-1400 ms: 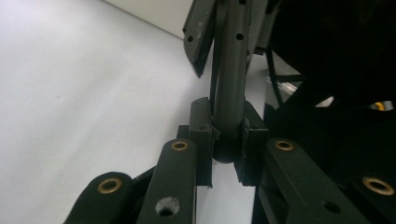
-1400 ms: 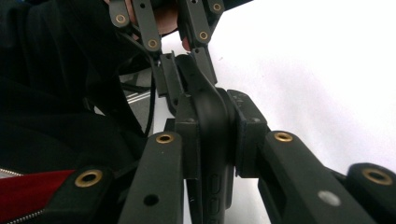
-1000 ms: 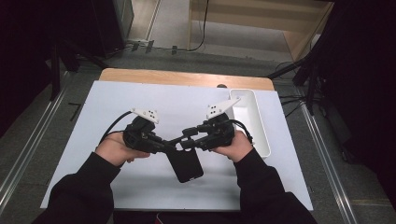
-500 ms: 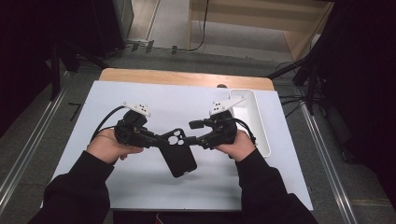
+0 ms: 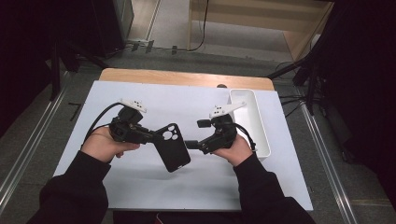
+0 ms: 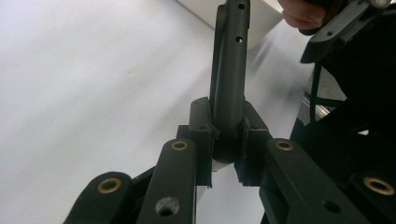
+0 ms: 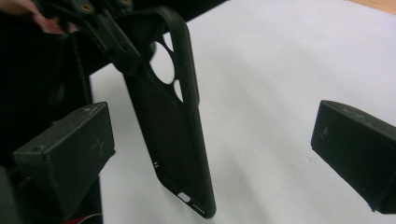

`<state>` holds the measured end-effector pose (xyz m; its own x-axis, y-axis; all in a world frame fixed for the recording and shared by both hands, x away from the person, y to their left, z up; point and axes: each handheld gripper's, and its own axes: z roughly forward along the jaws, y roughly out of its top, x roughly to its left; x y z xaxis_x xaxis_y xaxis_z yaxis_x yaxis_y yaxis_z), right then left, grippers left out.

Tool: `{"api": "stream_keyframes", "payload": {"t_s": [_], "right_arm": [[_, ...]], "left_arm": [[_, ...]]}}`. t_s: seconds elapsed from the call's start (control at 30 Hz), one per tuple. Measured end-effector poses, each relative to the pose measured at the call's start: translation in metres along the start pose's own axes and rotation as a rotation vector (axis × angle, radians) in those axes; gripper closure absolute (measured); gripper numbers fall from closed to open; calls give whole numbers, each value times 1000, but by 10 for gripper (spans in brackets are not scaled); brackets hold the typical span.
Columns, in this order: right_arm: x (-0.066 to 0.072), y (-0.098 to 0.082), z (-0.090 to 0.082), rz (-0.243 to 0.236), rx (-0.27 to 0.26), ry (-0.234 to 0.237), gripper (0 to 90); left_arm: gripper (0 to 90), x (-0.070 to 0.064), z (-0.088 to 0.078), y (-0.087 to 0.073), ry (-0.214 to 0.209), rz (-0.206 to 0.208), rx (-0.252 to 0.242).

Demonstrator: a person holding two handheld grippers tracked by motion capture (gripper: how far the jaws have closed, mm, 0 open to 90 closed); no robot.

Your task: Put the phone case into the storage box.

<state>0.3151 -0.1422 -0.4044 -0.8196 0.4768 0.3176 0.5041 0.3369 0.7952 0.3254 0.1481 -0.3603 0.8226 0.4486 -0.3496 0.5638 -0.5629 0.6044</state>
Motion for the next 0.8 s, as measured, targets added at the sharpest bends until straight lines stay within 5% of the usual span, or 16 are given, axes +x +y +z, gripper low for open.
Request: {"api": "stream_keyframes", "payload": {"t_s": [0.8], "right_arm": [[11,-14,9,63,-82,-145,0]], "left_arm": [[791,1,-4,26,220,-162,34]]}}
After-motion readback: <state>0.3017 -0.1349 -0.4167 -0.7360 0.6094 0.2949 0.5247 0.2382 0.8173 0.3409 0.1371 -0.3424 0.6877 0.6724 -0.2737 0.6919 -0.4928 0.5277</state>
